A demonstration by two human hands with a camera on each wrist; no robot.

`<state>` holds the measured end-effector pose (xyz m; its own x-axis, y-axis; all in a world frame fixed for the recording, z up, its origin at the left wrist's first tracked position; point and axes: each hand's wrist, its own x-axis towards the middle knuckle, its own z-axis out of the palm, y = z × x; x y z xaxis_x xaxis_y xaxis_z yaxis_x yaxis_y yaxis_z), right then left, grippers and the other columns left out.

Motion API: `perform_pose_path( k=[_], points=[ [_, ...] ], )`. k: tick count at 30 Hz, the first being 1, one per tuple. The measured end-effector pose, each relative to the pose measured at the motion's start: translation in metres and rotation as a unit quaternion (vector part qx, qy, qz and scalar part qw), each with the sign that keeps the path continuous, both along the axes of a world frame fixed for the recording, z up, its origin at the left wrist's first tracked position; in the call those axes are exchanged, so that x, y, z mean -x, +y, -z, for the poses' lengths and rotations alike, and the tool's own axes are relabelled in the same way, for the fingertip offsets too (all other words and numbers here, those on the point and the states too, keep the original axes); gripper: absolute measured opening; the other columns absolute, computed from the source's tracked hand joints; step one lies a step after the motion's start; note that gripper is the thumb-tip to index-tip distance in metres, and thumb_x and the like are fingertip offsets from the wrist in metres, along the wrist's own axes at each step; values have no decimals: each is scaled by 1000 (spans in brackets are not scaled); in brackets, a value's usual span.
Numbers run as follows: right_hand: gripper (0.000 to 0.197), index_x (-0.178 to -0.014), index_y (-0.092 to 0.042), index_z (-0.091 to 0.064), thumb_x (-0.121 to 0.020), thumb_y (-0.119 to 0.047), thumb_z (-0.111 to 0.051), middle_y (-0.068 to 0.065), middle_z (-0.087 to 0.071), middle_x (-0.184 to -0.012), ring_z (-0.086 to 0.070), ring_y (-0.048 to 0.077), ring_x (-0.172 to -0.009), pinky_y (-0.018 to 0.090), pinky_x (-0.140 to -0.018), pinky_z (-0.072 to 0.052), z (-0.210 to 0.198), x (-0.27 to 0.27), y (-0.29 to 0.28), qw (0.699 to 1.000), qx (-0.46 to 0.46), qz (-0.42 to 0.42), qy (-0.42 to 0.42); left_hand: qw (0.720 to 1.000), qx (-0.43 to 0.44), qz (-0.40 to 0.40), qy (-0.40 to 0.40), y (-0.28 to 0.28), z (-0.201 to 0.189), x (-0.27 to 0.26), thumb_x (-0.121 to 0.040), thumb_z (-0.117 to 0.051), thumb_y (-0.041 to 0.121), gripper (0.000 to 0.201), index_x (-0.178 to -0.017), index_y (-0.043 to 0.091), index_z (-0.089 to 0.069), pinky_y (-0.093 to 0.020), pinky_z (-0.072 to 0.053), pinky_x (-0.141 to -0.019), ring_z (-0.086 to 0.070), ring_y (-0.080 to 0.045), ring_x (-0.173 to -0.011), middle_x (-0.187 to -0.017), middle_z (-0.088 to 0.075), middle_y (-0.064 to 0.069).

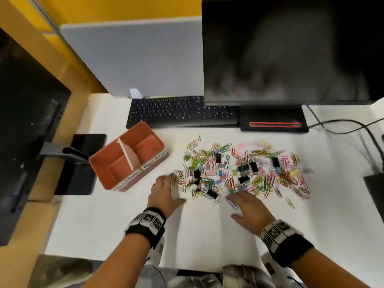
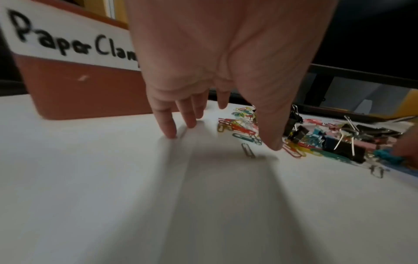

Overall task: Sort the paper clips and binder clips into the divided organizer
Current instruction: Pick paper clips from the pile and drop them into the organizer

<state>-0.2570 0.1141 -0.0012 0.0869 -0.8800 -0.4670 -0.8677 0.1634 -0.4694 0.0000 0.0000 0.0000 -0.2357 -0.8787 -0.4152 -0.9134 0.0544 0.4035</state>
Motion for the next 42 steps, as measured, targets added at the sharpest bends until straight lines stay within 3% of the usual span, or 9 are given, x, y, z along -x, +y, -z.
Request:
perform_pose_path(
  k=[4, 11, 15, 19, 24, 28, 32, 35, 42],
  points=[
    [50, -130, -21, -48, -82, -18, -65, 9, -46, -133, -36, 27, -130, 37, -109, -33, 11, -6, -23, 994, 28, 105, -17, 998, 23, 54, -8, -20, 12, 6, -68, -76, 38, 79, -137, 30, -36, -42, -41, -100, -40, -24, -121, -137, -38, 1],
    [20, -97, -7, -70, -77, -5, -71, 11, -62, -105, -57, 30, -98, 35, -87, -49, 19, 1, -47, 985, 106, 131, -34, 993, 47, 67, 88, -31, 25, 9, -71, -76, 17, 33, -103, 18, -68, -35, -48, -88, -55, -23, -94, -103, -58, -3],
    [19, -98, -7, -68, -79, -8, -69, 12, -63, -115, -55, 29, -111, 30, -91, -42, 17, 6, -58, 988, 78, 128, -42, 993, 41, 73, 89, -35, 29, 13, -71, -76, 14, 27, -97, 15, -69, -25, -44, -83, -57, -24, -90, -100, -61, -4],
    [26, -101, -9, -64, -77, -14, -73, 7, -62, -97, -53, 18, -87, 31, -83, -48, 12, 11, -61, 989, 71, 126, -43, 994, 34, 69, 80, -38, 27, 13, -73, -75, 16, 21, -92, 11, -67, -24, -43, -77, -56, -23, -85, -92, -62, -6],
    [24, -97, -17, -61, -80, -31, -70, -3, -52, -90, -50, 13, -80, 27, -68, -43, 7, 20, -64, 988, 96, 118, -30, 995, 39, 60, 76, -38, 28, 13, -74, -74, 18, 16, -87, 13, -68, -27, -40, -77, -53, -24, -85, -86, -63, -5],
    [28, -110, -19, -62, -82, -18, -64, 6, -57, -114, -50, 26, -106, 46, -87, -48, 0, 19, -83, 980, 173, 93, 17, 996, 56, 52, 49, -35, 28, 14, -74, -74, 21, 11, -83, 17, -69, -25, -27, -76, -41, -19, -89, -86, -61, 0],
    [52, -135, -24, -42, -85, -14, -55, -1, -30, -150, -26, 25, -138, 56, -110, -20, -3, 24, -109, 995, 52, 24, 76, 994, 59, 40, 82, -34, 27, 15, -72, -76, 11, 11, -80, 10, -69, -26, -34, -78, -49, -22, -85, -88, -59, -5],
    [46, -130, -27, -47, -85, -23, -57, -4, -37, -145, -38, 22, -131, 49, -107, -24, -1, 31, -115, 993, 43, -10, 112, 995, 47, 48, 69, -34, 26, 18, -73, -74, 9, 10, -80, 10, -67, -30, -46, -74, -53, -21, -78, -84, -61, -5],
    [17, -97, -29, -65, -84, -38, -59, -6, -53, -108, -48, 18, -106, 43, -94, -28, 1, 36, -109, 986, 86, -12, 140, 998, 9, 0, 58, -35, 19, 25, -79, -70, 13, 22, -98, 13, -59, -23, -39, -75, -54, -16, -78, -89, -64, 0]
  ],
)
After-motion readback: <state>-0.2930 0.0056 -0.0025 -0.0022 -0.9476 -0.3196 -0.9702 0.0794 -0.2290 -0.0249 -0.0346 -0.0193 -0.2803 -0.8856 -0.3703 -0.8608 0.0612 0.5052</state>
